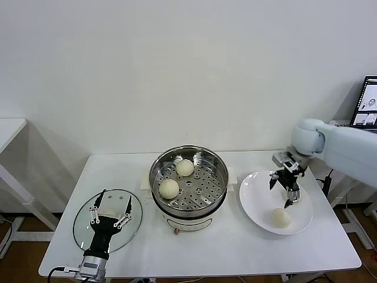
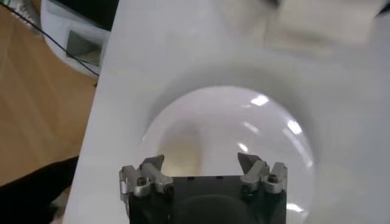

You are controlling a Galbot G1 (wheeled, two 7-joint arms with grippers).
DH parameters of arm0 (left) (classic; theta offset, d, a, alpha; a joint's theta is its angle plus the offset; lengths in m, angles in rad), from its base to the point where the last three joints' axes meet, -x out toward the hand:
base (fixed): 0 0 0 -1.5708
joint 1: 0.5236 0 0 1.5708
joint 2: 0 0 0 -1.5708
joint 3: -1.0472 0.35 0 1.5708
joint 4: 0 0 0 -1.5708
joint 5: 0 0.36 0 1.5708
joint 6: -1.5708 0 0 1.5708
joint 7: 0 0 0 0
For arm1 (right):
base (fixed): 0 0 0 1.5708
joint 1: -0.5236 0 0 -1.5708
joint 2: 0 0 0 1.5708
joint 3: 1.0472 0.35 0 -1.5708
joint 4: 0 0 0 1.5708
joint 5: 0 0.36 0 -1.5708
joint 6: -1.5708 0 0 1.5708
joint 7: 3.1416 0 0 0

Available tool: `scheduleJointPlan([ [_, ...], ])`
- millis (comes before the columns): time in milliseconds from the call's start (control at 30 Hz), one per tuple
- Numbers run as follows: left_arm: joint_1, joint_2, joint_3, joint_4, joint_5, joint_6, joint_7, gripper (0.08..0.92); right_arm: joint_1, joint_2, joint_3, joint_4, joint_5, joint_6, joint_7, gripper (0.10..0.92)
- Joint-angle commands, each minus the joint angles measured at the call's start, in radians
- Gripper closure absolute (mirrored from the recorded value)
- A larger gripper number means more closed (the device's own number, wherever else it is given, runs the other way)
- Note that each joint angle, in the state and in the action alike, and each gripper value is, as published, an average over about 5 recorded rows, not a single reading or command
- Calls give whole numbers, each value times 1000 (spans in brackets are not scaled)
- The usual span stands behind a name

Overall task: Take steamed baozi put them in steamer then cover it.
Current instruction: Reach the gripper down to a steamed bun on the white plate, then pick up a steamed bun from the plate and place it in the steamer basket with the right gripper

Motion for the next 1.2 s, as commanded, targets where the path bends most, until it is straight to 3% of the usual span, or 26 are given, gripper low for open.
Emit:
scheduleJointPlan([
  [33, 0, -1, -7, 2, 1, -2, 0, 177, -185, -48, 80, -48, -71, 5, 50, 203],
  [633, 5, -4, -10, 2, -3, 4, -3, 177, -284, -6, 162, -97, -99, -16, 110, 206],
  [833, 1, -6, -15, 5, -4, 4, 0, 177, -276, -9, 159, -76, -97, -20, 110, 300],
  [1200, -7, -9, -12, 5, -5, 5, 2, 177, -93, -27, 145, 5, -75, 20, 72, 381],
])
